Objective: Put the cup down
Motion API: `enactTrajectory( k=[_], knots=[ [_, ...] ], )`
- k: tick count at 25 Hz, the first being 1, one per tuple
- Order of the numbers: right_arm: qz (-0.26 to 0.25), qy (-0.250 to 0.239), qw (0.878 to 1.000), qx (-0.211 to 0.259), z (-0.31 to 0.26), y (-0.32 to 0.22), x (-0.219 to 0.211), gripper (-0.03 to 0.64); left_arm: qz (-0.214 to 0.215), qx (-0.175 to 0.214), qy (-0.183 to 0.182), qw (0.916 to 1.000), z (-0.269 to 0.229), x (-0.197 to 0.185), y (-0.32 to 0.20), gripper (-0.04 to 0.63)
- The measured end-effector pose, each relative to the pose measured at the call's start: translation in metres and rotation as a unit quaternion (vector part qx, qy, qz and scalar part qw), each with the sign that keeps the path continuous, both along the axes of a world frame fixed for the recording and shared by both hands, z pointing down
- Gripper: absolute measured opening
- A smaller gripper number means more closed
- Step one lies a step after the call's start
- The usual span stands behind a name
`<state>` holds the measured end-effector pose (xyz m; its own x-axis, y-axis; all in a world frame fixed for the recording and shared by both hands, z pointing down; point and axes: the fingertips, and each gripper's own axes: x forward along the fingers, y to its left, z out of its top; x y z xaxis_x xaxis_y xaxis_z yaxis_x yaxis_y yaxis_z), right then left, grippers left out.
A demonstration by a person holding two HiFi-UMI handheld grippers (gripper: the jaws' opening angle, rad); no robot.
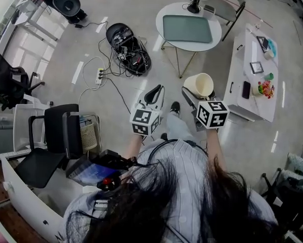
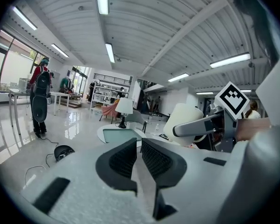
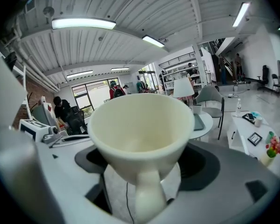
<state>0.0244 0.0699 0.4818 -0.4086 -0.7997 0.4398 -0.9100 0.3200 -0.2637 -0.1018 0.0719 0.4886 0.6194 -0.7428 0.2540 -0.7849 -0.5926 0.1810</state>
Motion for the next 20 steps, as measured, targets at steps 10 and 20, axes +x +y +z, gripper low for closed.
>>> enactTrajectory(
  k=[10,20],
  knots=[
    [-0.017,0.001,1.0,0.005,-0.003,-0.101,0.015,0.413,-0.032,0.01,-0.001,0.9994,-0.01,0.004,-0.1,0.023],
    [-0.017,-0.013,1.0,-0.005,0.005,-0.19,0.046,0.413,-0.016,0.007,-0.017,0.9997,-0.01,0.046,-0.193,0.023]
  ],
)
